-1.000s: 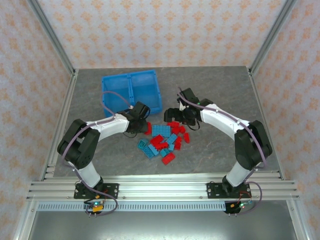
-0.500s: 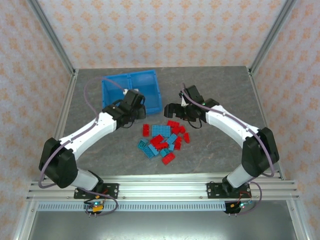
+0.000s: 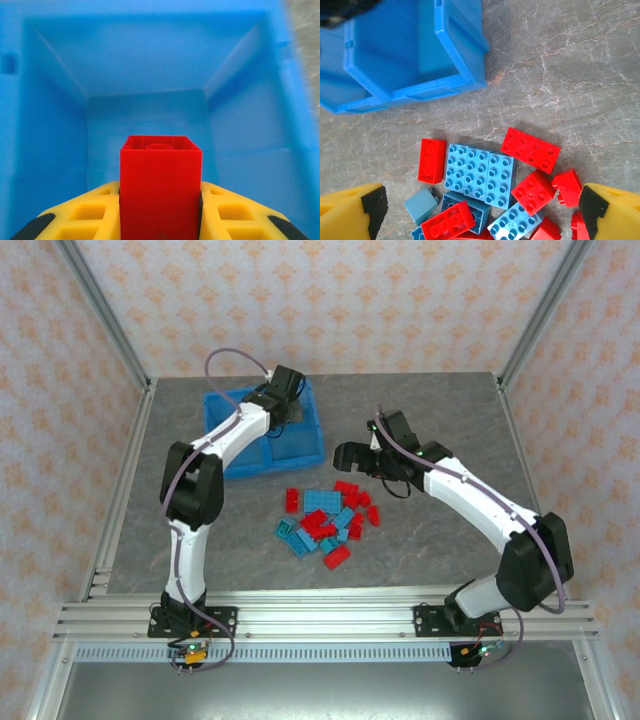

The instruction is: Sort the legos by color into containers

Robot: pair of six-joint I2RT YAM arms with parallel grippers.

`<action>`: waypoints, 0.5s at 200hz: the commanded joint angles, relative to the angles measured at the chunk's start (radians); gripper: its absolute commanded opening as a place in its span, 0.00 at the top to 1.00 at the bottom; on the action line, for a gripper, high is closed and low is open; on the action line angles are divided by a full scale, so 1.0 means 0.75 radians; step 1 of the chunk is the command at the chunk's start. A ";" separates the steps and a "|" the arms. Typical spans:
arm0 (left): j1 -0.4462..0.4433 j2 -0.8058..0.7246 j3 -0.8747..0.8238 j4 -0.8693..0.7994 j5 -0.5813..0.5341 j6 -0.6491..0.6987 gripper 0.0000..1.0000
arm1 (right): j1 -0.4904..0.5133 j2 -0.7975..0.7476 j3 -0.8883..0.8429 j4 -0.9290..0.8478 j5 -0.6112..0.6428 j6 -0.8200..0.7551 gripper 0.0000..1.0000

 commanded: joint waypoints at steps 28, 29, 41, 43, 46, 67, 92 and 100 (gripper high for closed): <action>-0.010 -0.016 0.095 -0.095 0.124 0.002 0.54 | 0.010 -0.031 -0.016 -0.030 0.059 0.032 0.01; -0.010 -0.019 0.093 -0.094 0.124 0.001 0.54 | 0.010 -0.029 -0.015 -0.030 0.058 0.033 0.01; -0.012 -0.074 0.046 -0.076 0.135 -0.003 0.52 | 0.010 -0.018 -0.003 -0.026 0.056 0.032 0.01; -0.013 -0.087 0.035 -0.073 0.137 -0.005 0.52 | 0.011 -0.016 -0.001 -0.026 0.055 0.033 0.01; -0.014 -0.103 0.017 -0.067 0.137 -0.009 0.52 | 0.009 -0.013 0.002 -0.026 0.056 0.032 0.01; -0.028 -0.264 -0.137 -0.007 0.141 -0.022 0.51 | 0.011 0.010 0.015 -0.016 0.055 0.032 0.01; -0.062 -0.479 -0.306 -0.014 0.139 -0.010 0.51 | 0.008 0.036 0.015 0.000 0.049 0.029 0.01; -0.085 -0.562 -0.392 -0.013 0.137 0.014 0.52 | 0.011 0.045 0.015 0.001 0.044 0.025 0.01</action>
